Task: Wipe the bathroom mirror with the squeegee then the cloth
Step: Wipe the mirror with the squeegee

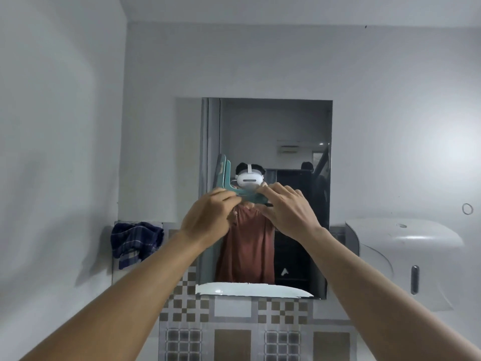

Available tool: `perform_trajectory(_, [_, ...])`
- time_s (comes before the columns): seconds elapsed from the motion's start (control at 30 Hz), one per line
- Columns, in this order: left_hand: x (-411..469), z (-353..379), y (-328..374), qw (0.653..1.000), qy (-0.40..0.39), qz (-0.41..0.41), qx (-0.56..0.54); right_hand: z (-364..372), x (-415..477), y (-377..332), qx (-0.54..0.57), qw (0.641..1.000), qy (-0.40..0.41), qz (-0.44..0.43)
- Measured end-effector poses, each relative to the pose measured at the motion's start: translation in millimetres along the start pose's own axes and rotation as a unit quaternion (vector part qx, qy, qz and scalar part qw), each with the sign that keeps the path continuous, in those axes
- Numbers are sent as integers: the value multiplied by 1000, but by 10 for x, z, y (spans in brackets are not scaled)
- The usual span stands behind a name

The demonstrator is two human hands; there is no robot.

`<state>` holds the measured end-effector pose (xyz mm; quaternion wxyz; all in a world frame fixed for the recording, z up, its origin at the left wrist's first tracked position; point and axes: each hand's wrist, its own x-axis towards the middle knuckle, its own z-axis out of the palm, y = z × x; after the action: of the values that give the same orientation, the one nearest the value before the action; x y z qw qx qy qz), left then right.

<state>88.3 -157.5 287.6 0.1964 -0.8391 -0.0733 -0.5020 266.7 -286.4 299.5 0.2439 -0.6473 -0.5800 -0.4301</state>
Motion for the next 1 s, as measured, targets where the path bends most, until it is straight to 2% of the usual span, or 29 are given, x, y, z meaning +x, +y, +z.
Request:
perform_trajectory(0.1, [-292, 179, 33, 998, 65, -14, 5, 52, 219, 77, -2, 1000, 3, 13])
perform_trajectory(0.2, [-637, 467, 30, 995, 75, -44, -40, 63, 448, 132, 11, 1000, 21, 20])
perform_trajectory(0.3, [-826, 759, -66, 991, 30, -111, -62, 49, 702, 157, 4, 1000, 15, 22])
perform_trajectory(0.4, [-792, 939, -209, 987, -22, -155, -35, 30, 943, 149, -10, 1000, 21, 4])
perform_trajectory(0.53, [-593, 1063, -339, 988, -68, -136, 26, 24, 1238, 126, -13, 999, 49, -2])
perform_trajectory(0.7, [-349, 1191, -481, 981, -120, -136, 72, 52, 1545, 112, 6, 999, 41, 5])
perform_trajectory(1.0, [-220, 1249, -545, 978, -146, -134, 60, 0, 1943, 222, 0, 999, 39, -27])
